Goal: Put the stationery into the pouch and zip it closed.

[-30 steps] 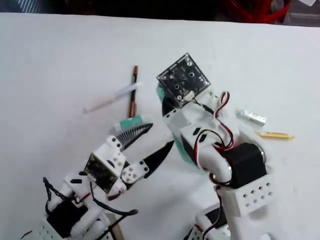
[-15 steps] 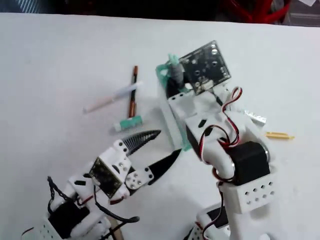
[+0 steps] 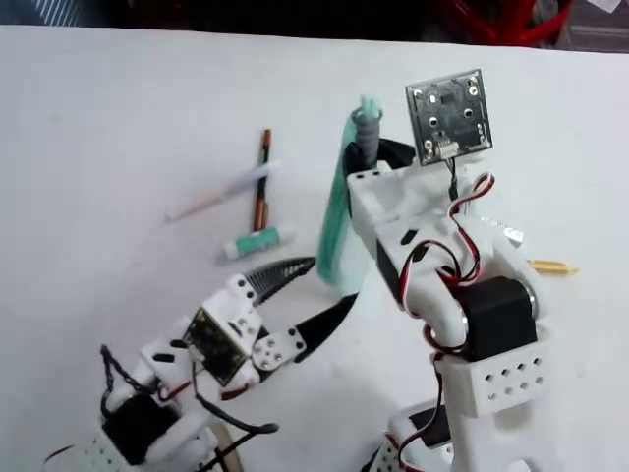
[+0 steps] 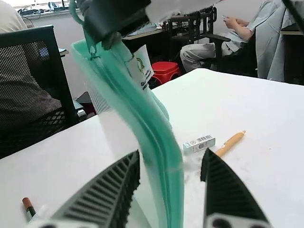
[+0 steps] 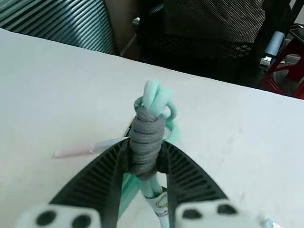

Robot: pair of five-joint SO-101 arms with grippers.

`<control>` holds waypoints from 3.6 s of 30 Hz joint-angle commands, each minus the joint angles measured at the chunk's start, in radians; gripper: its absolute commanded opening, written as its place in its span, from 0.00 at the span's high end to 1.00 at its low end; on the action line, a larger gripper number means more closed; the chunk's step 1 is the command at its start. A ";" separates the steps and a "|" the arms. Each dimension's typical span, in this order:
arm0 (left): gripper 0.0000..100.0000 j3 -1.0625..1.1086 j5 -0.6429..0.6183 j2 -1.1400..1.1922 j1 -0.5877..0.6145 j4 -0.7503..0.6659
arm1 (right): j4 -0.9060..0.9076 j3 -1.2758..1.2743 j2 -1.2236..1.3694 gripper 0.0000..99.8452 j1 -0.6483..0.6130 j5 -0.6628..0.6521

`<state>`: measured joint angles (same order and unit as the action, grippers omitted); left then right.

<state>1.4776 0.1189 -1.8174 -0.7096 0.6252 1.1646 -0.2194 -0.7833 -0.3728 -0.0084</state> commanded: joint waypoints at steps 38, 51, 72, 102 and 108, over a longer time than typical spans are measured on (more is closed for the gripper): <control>0.84 0.184 -0.110 -0.005 0.107 -0.331 | 0.429 0.043 -0.015 0.98 -0.265 -0.302; 0.98 0.068 -0.037 -0.008 0.166 -0.216 | 0.420 0.239 -0.004 0.98 -0.053 -0.295; 0.76 0.112 -0.086 -0.007 0.166 0.018 | 0.277 0.021 -0.004 0.98 0.097 -0.295; 0.98 0.141 0.123 0.008 0.119 -0.012 | 0.272 0.020 -0.012 0.98 -0.039 -0.302; 0.98 0.152 0.118 0.008 0.162 -0.057 | 0.381 0.026 -0.013 0.98 -0.225 -0.302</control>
<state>1.6448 0.2294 -1.8036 -0.5562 0.5961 1.5021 -0.2025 -0.7910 -0.5063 -0.3000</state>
